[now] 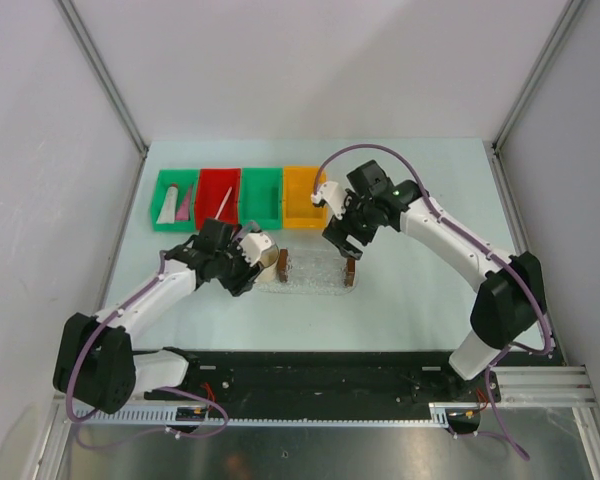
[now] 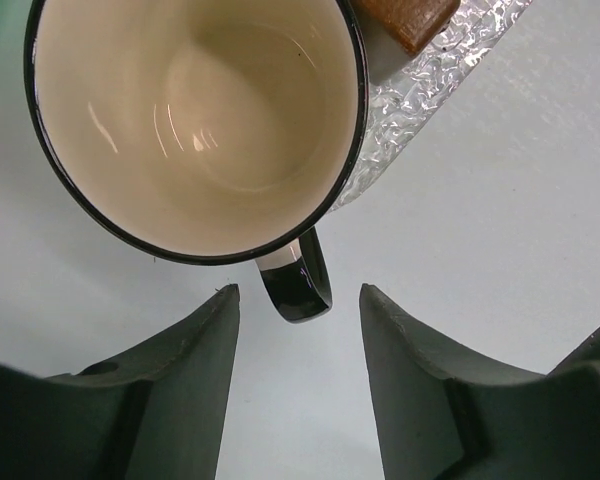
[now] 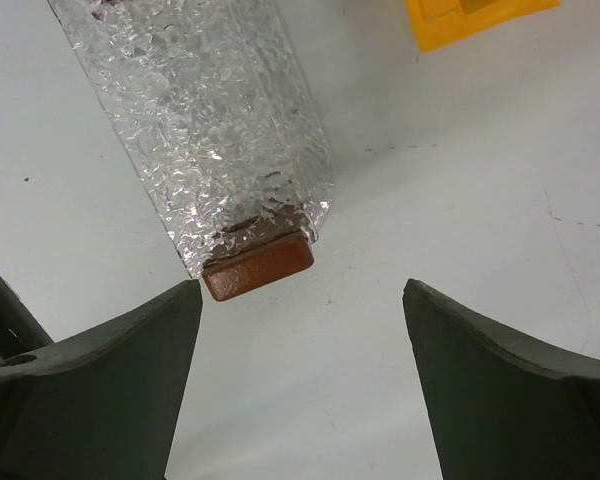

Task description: Prepare toiletry sets of a toothbrush and toothpaste on the tray

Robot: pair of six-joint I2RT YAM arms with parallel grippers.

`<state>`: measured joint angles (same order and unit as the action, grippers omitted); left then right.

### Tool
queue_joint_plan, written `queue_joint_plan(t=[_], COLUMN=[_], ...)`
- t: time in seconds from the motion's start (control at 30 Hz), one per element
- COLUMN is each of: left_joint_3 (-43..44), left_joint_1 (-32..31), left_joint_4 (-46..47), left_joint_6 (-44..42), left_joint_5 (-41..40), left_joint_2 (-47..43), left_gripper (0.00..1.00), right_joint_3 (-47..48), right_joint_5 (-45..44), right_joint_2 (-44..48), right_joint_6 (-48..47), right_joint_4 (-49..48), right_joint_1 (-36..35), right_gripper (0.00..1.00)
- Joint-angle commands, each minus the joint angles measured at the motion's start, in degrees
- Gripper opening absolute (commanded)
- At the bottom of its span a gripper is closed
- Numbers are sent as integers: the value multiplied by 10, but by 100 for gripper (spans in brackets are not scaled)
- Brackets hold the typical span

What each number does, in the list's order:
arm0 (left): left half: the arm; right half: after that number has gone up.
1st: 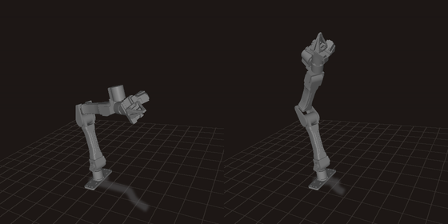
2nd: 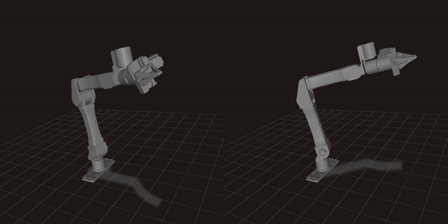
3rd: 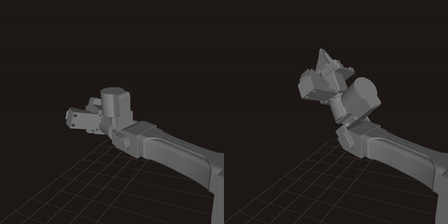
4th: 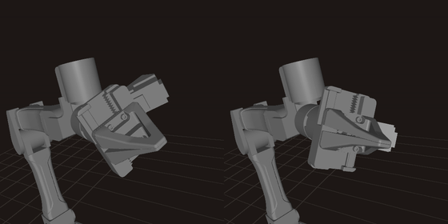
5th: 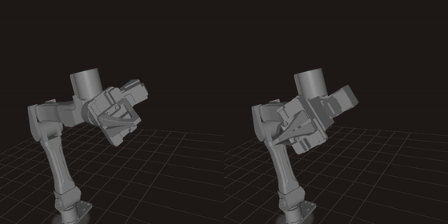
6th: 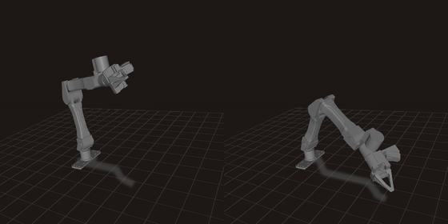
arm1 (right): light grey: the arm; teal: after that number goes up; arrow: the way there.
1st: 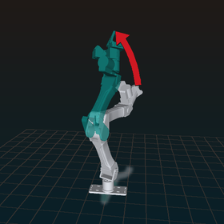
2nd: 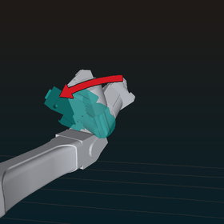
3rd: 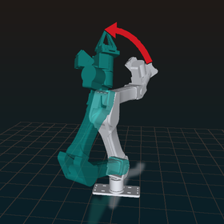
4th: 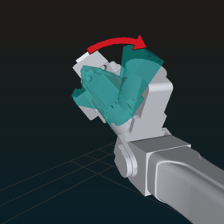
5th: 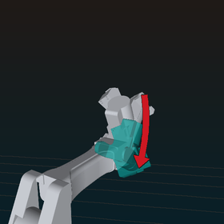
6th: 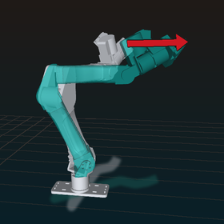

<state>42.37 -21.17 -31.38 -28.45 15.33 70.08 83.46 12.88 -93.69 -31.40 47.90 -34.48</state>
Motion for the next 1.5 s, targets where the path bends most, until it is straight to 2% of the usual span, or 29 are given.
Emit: queue_joint_plan(t=[0.0,0.63,1.47], left_joint_3=[6,0,-33], left_joint_1=[-5,-6,-7], left_joint_4=[10,21,21], left_joint_6=[16,32,32], left_joint_5=[21,22,-21], left_joint_2=[4,13,-21], left_gripper=[56,31,31], right_joint_3=[1,-8,-9], right_joint_5=[-10,-15,-25], right_joint_2=[-10,-7,-11], right_joint_6=[-6,-2,0], right_joint_4=[-4,-4,-6], right_joint_1=[-9,-14,-23], right_gripper=[87,87,87])
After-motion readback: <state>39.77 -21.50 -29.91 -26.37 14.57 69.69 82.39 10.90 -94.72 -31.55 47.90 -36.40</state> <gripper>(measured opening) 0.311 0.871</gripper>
